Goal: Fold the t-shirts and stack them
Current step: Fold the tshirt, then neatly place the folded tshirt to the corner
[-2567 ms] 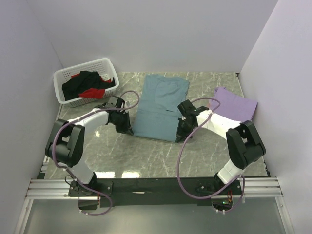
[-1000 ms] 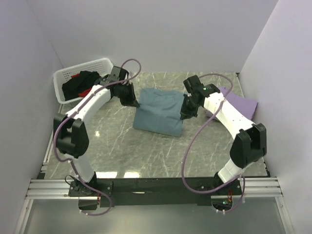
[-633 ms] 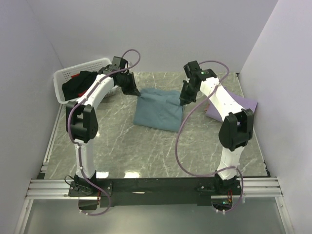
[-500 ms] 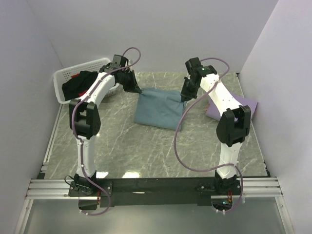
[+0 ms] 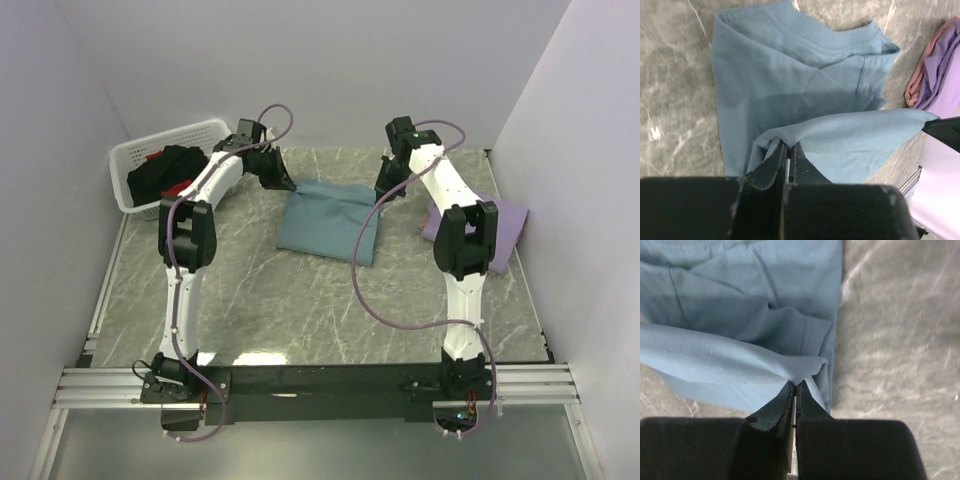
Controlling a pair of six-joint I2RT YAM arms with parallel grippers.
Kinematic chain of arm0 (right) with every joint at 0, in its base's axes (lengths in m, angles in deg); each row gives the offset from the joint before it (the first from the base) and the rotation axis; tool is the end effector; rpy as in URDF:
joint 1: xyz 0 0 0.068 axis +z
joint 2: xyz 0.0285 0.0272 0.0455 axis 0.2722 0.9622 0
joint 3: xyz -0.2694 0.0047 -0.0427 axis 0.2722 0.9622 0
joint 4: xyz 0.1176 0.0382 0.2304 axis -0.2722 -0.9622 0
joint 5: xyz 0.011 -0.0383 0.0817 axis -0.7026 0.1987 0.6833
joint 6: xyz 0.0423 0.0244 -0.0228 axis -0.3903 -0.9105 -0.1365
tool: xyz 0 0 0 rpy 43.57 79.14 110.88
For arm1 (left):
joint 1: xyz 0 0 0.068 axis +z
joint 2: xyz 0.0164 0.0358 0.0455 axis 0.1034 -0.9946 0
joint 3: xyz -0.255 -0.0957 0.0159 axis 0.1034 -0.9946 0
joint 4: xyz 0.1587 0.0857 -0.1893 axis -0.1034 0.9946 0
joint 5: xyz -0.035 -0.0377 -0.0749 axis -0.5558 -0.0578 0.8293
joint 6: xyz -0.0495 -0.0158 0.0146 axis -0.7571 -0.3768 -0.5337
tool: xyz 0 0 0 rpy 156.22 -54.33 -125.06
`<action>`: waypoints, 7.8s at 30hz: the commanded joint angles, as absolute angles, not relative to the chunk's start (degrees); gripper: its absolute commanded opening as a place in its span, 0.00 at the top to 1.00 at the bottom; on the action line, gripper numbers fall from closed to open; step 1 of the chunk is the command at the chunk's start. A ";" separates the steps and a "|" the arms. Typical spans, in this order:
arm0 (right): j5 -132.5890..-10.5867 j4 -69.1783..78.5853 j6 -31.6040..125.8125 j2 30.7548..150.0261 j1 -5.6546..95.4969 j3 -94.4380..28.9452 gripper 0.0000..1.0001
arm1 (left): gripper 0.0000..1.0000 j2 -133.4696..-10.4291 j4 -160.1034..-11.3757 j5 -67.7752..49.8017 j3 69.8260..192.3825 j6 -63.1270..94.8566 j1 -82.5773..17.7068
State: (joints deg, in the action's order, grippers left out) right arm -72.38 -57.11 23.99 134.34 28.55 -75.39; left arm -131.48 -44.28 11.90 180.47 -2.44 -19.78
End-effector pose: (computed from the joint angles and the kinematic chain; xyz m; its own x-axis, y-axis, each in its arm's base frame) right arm 0.4486 0.1059 0.2583 -0.9199 0.2998 -0.2527 0.2291 0.9340 0.2740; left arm 0.5029 -0.1418 0.2183 -0.9169 -0.2221 -0.3315 0.0443 0.7690 -0.6378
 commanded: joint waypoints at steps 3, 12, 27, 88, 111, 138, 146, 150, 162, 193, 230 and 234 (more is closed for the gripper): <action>-73.87 -55.79 25.88 137.45 26.87 -81.21 1.00 | 1.00 -132.07 -51.54 11.49 183.74 -4.28 -18.50; -66.67 -50.96 31.50 141.76 25.46 -86.93 0.47 | 0.36 -129.27 -57.00 6.66 181.55 -7.01 -18.15; -53.13 -30.39 30.20 122.87 25.11 -48.09 0.13 | 0.26 -121.00 -53.84 5.42 163.53 3.80 -19.91; -48.55 -17.81 25.26 135.35 24.06 -45.09 0.95 | 0.84 -131.98 -57.00 15.44 161.77 1.52 -21.49; -72.81 -59.01 39.68 131.13 18.87 -74.24 1.00 | 0.48 -124.95 -60.52 16.06 153.51 -0.15 -21.05; -73.17 -67.83 41.61 122.25 8.77 -87.10 1.00 | 0.47 -121.79 -63.51 17.12 143.31 1.25 -21.14; -69.39 -67.39 41.53 119.44 7.27 -88.24 1.00 | 0.47 -121.52 -63.95 17.38 142.26 1.34 -21.23; -67.98 -67.04 41.26 118.47 6.83 -89.56 1.00 | 0.47 -121.17 -64.12 17.29 141.73 1.34 -21.23; -65.26 -65.54 41.96 115.83 2.52 -88.51 1.00 | 0.47 -120.38 -64.65 17.73 139.97 1.34 -21.76; -84.22 -55.53 44.96 112.67 -2.57 -68.66 1.00 | 0.45 -114.58 -65.79 17.29 135.93 1.17 -22.20; -88.02 -36.37 36.52 84.47 4.80 -36.05 0.11 | 0.31 -83.58 -66.40 -1.42 134.53 -8.06 -23.25; -87.84 -33.03 35.29 79.46 12.52 -32.09 0.10 | 0.27 -76.10 -67.81 -7.83 129.87 -10.34 -23.34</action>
State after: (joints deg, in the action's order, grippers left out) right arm -89.77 -38.82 36.86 83.59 8.13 -34.19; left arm -81.69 -65.48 -1.02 131.97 -7.84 -23.17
